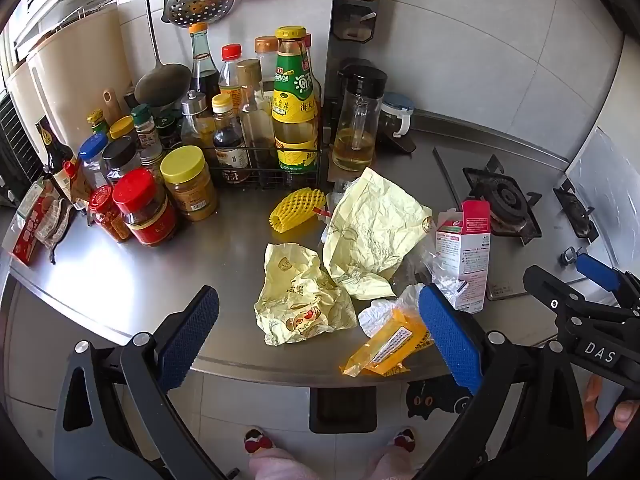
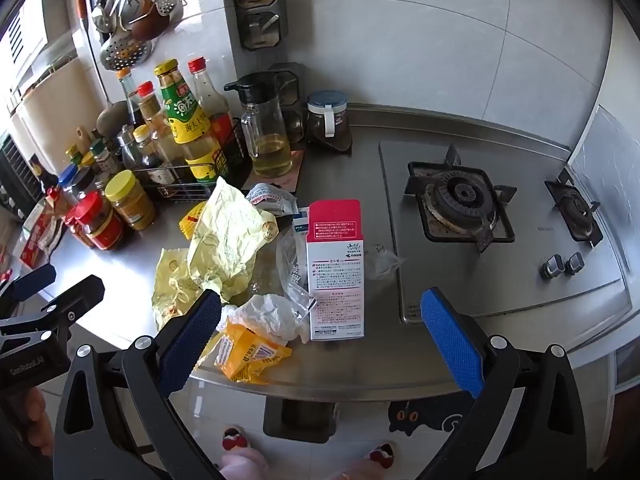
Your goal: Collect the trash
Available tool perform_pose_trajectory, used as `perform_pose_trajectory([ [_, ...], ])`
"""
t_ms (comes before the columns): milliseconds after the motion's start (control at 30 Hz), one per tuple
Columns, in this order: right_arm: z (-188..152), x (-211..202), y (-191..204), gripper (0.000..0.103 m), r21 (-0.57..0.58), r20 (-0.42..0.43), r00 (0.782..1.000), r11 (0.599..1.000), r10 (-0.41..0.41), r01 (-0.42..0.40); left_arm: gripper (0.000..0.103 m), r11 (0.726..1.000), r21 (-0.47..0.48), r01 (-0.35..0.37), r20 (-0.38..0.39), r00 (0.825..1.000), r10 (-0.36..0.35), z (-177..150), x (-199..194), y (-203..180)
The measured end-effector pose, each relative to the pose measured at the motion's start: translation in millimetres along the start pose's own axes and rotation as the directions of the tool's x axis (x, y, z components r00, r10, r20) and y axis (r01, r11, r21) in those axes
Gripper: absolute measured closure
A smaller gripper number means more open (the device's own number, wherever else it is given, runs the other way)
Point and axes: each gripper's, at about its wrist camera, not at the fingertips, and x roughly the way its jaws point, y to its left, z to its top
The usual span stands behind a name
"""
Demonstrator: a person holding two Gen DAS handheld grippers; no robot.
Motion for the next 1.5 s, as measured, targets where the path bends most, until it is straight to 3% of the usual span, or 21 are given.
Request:
perform_pose_trajectory([
  [1500,3.4,-2.6,-2.4,0.003,0.005,0.016,1.0,1.0,-0.005,0.005,0.008,1.0,0.006,-0.004,0.005,1.0,0.004,2.9,-1.9,-1.7],
])
